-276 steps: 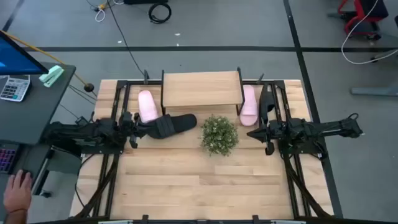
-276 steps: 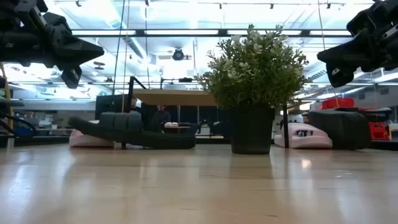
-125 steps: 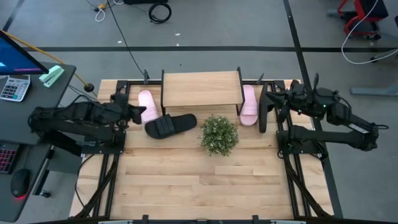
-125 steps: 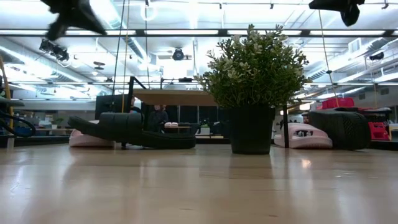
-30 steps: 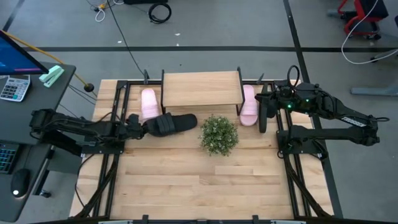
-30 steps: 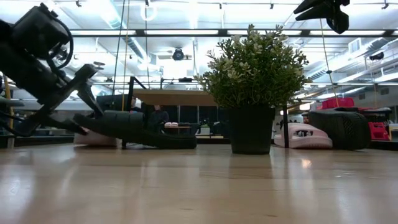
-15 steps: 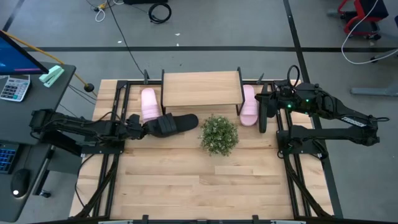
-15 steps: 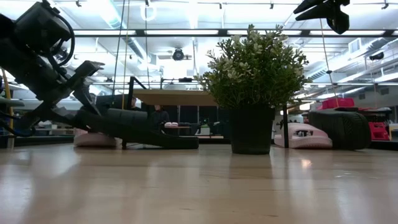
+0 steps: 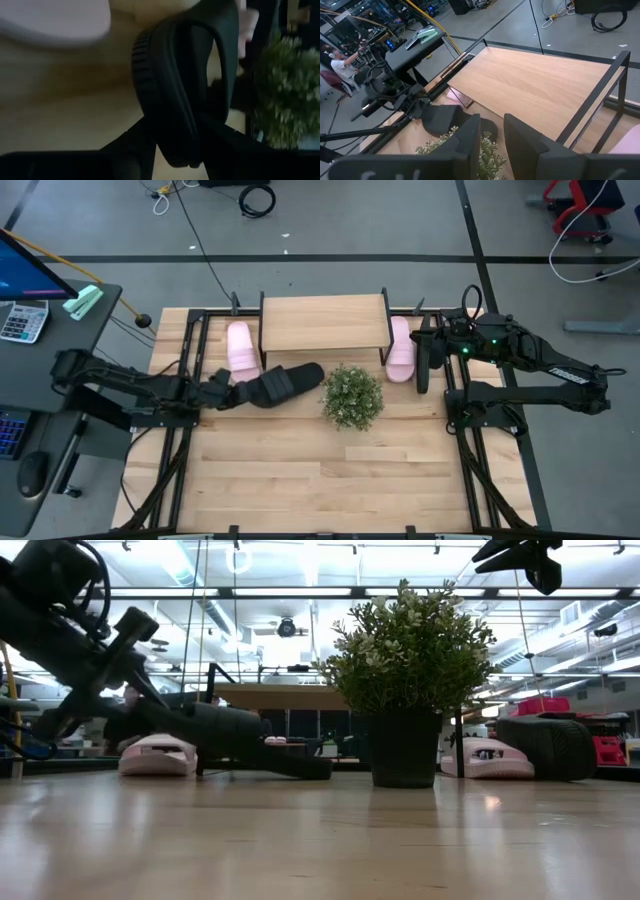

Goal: Pick and place slides into the shelf
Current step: Put the left black slipper on the shelf

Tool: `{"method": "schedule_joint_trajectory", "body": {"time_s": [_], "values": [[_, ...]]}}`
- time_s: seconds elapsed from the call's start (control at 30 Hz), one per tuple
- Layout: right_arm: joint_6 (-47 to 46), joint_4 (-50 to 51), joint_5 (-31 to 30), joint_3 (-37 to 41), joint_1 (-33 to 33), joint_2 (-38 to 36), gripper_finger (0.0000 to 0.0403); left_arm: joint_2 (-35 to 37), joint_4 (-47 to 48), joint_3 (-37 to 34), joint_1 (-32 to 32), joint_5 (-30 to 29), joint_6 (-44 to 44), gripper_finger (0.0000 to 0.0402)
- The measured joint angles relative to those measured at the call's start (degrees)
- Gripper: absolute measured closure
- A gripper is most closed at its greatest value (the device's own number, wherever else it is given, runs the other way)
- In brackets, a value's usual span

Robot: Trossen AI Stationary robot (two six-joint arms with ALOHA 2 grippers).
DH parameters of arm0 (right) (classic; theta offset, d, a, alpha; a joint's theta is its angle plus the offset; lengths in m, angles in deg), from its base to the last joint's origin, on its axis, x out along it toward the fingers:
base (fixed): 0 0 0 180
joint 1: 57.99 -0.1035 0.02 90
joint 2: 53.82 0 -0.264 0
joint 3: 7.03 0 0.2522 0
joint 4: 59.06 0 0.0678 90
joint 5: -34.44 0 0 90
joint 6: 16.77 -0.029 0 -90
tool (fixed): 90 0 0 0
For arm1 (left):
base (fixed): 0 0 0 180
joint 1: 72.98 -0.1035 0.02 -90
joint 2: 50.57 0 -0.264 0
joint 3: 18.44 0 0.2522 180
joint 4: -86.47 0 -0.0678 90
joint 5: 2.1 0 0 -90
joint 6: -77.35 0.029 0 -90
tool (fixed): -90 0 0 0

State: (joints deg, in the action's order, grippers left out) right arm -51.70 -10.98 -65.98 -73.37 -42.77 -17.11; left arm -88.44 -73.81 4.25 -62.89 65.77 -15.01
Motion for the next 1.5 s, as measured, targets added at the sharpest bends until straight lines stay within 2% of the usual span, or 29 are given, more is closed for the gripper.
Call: {"method": "schedule_joint_trajectory", "body": {"time_s": [0.27,0.57,0.87,1.1,1.27,1.5], "values": [[0.0,0.0,0.0,0.0,0.0,0.1,0.0311,0.0,0.3,0.0,3.1,3.0,3.3,0.0249],[0.0,-0.1,0.0,0.0,0.0,2.3,0.0311,0.0,2.9,0.0,3.3,3.1,6.4,0.0208],[-1.5,0.0,0.0,0.0,0.0,3.4,0.0311,0.0,10.4,0.0,3.3,3.1,-0.5,0.0174],[-2.1,-0.1,0.0,0.0,0.0,3.4,0.0311,0.0,15.8,0.0,3.2,-1.1,-5.0,0.0178],[-2.1,-0.1,0.0,0.0,0.0,3.4,0.0311,0.0,18.7,0.0,3.2,-1.7,-4.9,0.0184],[-2.1,-0.1,0.0,0.0,0.0,3.4,0.0311,0.0,21.6,0.2,3.2,-4.8,-7.5,0.0174]]}}
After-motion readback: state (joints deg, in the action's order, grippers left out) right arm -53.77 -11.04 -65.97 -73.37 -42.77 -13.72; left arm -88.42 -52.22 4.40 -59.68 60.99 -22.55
